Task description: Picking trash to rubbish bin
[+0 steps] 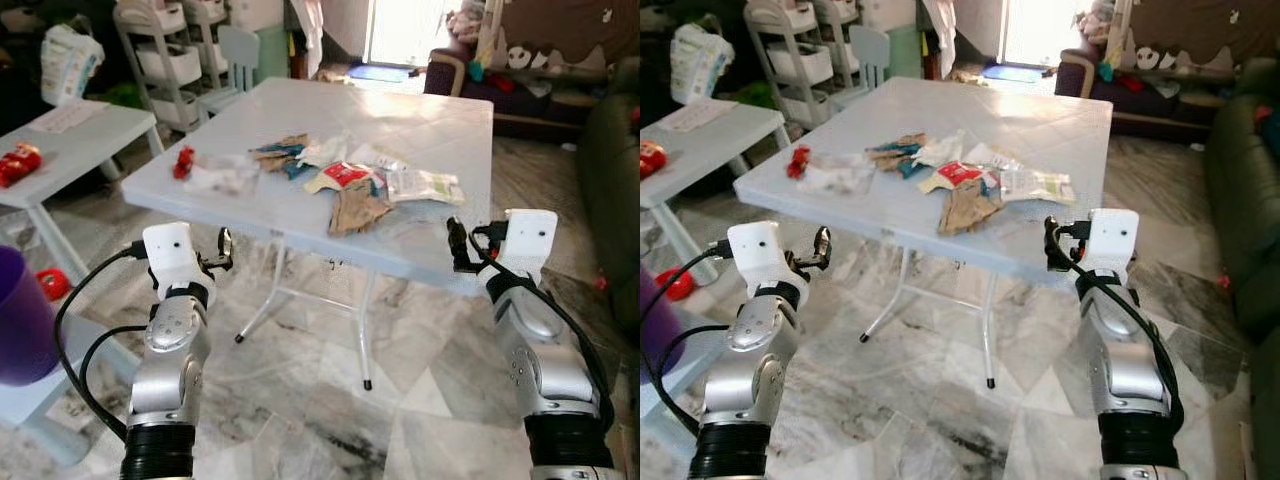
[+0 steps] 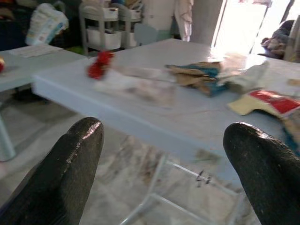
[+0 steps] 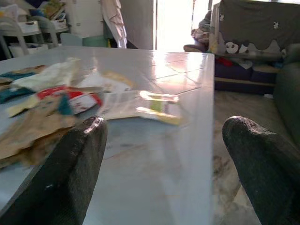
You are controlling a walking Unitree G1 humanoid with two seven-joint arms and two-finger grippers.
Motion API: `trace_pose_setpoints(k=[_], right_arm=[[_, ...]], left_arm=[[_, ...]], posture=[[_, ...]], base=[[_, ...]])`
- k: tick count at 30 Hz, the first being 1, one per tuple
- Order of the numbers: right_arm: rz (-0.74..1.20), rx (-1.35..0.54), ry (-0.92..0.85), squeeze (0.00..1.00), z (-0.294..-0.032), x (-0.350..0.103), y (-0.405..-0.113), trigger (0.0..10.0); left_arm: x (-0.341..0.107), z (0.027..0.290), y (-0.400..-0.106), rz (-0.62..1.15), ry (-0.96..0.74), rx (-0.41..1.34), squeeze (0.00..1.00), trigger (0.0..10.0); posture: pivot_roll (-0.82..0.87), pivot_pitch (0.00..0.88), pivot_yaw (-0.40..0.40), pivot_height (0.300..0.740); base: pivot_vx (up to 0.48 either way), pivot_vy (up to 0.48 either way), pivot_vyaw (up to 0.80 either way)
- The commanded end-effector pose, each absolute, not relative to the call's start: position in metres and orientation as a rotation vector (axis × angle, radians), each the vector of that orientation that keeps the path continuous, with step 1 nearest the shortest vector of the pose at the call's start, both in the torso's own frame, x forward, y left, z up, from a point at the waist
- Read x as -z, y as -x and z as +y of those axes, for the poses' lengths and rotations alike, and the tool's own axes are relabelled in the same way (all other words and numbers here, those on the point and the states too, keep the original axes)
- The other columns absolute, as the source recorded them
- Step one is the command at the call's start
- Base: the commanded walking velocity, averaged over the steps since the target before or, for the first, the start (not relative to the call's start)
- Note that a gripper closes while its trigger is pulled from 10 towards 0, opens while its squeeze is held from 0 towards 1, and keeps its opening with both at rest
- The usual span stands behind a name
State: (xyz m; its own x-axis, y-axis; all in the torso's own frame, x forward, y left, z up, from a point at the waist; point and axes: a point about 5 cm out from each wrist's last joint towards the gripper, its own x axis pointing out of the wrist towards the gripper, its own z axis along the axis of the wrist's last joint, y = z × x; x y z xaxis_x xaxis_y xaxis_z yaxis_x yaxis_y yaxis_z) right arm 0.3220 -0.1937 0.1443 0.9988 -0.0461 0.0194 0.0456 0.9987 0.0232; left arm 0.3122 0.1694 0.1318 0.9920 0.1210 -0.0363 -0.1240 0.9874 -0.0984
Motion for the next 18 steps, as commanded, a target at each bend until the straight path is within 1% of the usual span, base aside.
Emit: trace_pose_setpoints(k=[1,3,6,16,18], right_arm=[[-0.013,0.064,-0.023,0.00,-0.2004,-0.1445,-0.3207,10.0],[-0.013,0.063,-0.024,0.00,-0.2003,-0.1445,-0.3207,10.0],[-0.011,0.062,-0.024,0.00,-0.2002,-0.1436,-0.3202,10.0],[-0.008,0.053,-0.025,0.00,-0.1989,-0.1439,-0.3206,10.0],[-0.008,0.053,-0.024,0.00,-0.1991,-0.1441,-0.3209,10.0]], left_arm=[[-0.1348,0.1644,-0.3143,0.029,0.098,-0.108,0.00,10.0],[-0.1345,0.1643,-0.3143,0.030,0.106,-0.108,0.00,10.0],[-0.1341,0.1631,-0.3146,0.032,0.104,-0.099,0.00,10.0],[-0.1331,0.1613,-0.3143,0.039,0.112,-0.101,0.00,10.0],[-0.1321,0.1624,-0.3145,0.047,0.114,-0.104,0.00,10.0]], posture=[[-0.03,0.000,-0.021,0.740],[-0.03,0.000,-0.021,0.740],[-0.03,0.000,-0.022,0.740],[-0.03,0.000,-0.025,0.740],[-0.03,0.000,-0.023,0.740]], base=[[0.382,0.289,0.00],[0.300,0.375,0.00],[0.000,0.300,0.00],[0.000,0.000,0.00],[0.000,0.467,0.00]])
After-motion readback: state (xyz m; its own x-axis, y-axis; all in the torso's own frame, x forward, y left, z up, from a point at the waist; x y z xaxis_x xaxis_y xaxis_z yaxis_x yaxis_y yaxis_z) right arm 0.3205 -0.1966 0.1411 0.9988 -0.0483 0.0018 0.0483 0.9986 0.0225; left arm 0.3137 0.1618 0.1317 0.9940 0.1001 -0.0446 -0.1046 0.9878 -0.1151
